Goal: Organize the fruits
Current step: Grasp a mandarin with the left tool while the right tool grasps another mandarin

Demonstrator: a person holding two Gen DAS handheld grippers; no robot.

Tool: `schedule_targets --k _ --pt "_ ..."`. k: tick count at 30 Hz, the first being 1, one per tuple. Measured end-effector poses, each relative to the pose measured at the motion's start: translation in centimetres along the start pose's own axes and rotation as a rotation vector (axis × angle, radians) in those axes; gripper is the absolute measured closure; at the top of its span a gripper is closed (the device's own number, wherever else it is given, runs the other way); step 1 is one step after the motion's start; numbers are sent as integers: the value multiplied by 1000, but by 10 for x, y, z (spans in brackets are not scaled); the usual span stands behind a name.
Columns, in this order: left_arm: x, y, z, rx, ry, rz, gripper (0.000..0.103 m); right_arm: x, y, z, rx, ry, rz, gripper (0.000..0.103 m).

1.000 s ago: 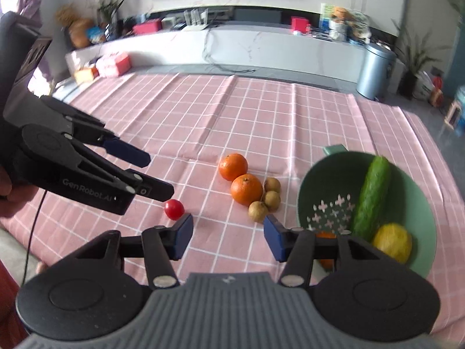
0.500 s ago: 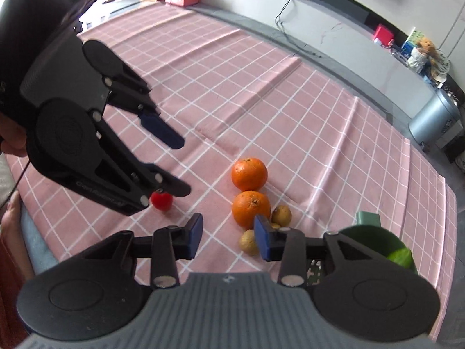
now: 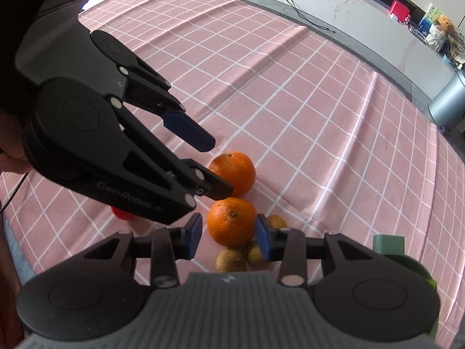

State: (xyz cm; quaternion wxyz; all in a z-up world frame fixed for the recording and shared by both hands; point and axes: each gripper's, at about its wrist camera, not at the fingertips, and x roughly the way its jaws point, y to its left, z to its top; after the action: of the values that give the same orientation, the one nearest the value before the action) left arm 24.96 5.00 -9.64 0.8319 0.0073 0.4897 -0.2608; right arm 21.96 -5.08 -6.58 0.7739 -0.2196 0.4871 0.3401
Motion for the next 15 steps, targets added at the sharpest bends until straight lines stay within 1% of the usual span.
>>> schedule_targets --k 4,5,7,9,10,11,13,15 --pt "9 -3 9 0 26 19 48 4 -4 -2 6 9 26 66" --pt "10 -4 11 5 33 24 49 5 -4 -2 10 14 30 67" --pt "11 -5 15 16 46 32 51 8 -4 -3 18 37 24 67" --pt "13 -6 15 17 56 47 51 10 -3 -3 5 40 20 67" --pt "14 -4 15 3 59 44 52 11 -2 -3 -2 40 17 67" --pt "15 -1 16 -17 63 38 57 12 -2 -3 -6 42 15 67" --pt "14 2 16 -56 59 34 57 14 -2 -4 -3 40 14 67" --pt "13 3 15 -75 50 35 58 13 -2 -5 2 32 14 67"
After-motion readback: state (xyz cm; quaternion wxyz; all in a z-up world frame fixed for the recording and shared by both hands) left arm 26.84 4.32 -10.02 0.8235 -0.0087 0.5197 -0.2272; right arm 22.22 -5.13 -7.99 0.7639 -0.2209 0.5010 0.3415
